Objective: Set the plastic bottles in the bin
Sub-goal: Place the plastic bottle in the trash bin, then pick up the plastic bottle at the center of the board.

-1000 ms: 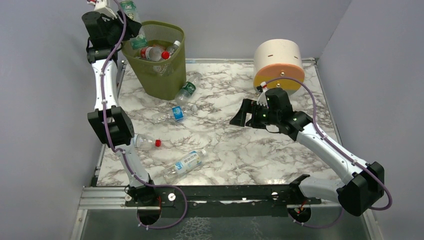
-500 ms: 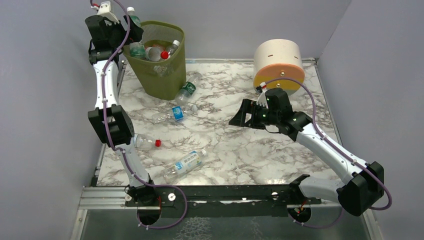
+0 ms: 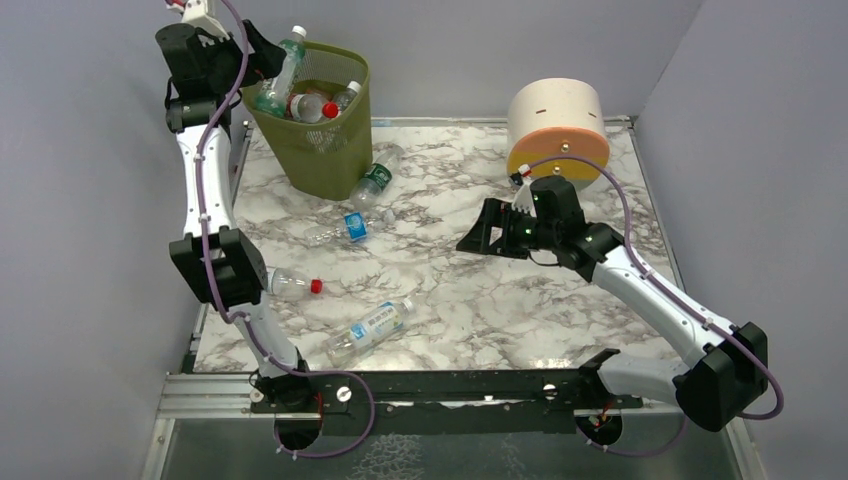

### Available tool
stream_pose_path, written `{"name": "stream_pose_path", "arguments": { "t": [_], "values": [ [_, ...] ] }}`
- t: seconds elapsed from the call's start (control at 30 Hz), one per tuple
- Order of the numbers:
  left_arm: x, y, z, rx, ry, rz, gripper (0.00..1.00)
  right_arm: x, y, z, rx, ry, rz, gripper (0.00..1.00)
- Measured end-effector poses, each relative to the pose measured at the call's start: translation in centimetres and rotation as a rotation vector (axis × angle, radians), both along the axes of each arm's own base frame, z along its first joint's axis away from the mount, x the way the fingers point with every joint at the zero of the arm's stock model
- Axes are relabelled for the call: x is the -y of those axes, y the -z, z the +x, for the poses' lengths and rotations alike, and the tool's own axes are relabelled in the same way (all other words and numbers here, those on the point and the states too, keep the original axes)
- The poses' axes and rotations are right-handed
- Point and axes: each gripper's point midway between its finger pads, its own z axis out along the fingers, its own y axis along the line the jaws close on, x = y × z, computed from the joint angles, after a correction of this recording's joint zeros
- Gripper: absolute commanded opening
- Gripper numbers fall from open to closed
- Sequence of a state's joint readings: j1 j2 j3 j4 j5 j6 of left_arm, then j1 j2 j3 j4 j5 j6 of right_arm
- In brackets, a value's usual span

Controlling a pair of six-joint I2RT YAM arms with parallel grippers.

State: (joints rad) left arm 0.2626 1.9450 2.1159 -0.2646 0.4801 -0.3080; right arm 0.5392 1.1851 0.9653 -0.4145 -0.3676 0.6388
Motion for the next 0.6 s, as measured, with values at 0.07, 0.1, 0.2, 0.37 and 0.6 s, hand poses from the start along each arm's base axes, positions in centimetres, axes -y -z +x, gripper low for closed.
{"name": "stream_pose_path", "arguments": {
  "t": [0.07,0.1,0.2,0.37,0.6],
  "values": [
    [0.9,-1.7,-1.8,0.016,0.017,-0.015,0.99,-0.2,0.1,-0.1,-0.005,-0.01,0.006,0.97],
    [1.5,-2.8,-3.2,0.027,0.031,-0.025,0.99,-0.3,0.1,-0.1,-0.009,-0.018,0.01,0.97],
    [3.3,-5.5,-7.2,0.064,0.07,-0.047,0.99,-0.7,1.0,-0.5,-0.031,-0.041,0.024,0.97],
    [6.8,-6.9,-13.3,0.102,0.156,-0.118,0.99,-1.0,3.5,-2.0,-0.116,-0.065,0.034,0.97],
    [12.9,1.8,-17.2,-0.103,0.289,-0.262,0.99,-3.1,5.3,-4.9,-0.208,-0.107,0.053,0.98]
  ]
}}
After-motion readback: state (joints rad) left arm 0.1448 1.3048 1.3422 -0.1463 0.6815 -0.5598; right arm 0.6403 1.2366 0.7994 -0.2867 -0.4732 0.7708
